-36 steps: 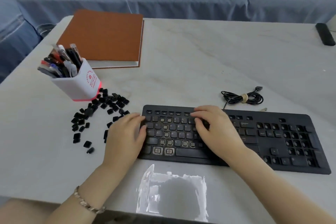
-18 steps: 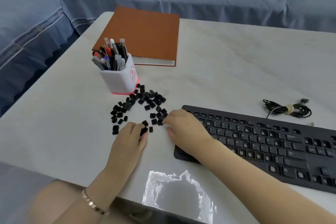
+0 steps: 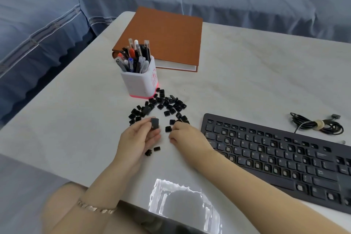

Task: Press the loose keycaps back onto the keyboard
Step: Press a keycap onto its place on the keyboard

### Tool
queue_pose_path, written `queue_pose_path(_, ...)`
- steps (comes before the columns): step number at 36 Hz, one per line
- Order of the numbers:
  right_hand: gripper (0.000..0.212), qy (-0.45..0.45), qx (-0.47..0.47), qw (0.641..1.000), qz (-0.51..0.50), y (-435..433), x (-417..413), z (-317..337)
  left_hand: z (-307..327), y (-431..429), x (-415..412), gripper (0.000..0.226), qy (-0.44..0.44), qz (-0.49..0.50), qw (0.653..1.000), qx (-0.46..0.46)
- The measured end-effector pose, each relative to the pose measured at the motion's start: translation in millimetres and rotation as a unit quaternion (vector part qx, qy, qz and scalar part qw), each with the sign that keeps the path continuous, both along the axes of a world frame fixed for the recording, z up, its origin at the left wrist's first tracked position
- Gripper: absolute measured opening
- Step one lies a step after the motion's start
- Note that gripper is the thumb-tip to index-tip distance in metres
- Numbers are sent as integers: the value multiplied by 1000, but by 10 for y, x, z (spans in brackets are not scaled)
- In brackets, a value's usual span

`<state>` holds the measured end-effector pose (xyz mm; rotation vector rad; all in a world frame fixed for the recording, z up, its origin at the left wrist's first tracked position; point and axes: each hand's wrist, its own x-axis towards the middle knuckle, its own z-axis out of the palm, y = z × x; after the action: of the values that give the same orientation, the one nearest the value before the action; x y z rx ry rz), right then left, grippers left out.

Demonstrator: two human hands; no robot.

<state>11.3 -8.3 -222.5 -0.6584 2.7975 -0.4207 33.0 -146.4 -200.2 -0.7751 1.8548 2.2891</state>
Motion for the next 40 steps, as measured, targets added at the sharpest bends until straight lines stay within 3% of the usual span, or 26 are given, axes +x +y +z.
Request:
queue_pose_path(5, 27, 25, -8, 1000, 6, 75, 59, 1, 93, 10, 65, 19, -10, -18, 994, 108)
queue_pose_path(9, 26, 29, -214, 971, -107, 182, 98, 92, 152, 55, 119, 23, 7, -44, 987, 153)
queue_pose_path(12, 17, -18, -373, 904, -207, 285, 158, 216, 196, 101, 137, 25, 14, -73, 984, 161)
queue_pose_path(18, 17, -224, -527, 752, -326, 638, 306, 450, 214, 227, 132, 25, 1, -108, 982, 155)
queue_pose_path(22, 19, -267, -614, 651, -359, 877, 429, 547, 179, 362, 138, 24, -32, -132, 986, 97)
queue_pose_path(26, 19, -273, -665, 593, -363, 1086, 548, 642, 145, 531, 167, 33, -46, -171, 983, 50)
queue_pose_path(29, 22, -266, -677, 589, -352, 1207, 638, 715, 142, 659, 199, 28, -49, -186, 980, 43)
queue_pose_path(40, 26, -220, -636, 652, -349, 1528, 867, 784, 117, 1014, 275, 22, -13, -225, 974, -33)
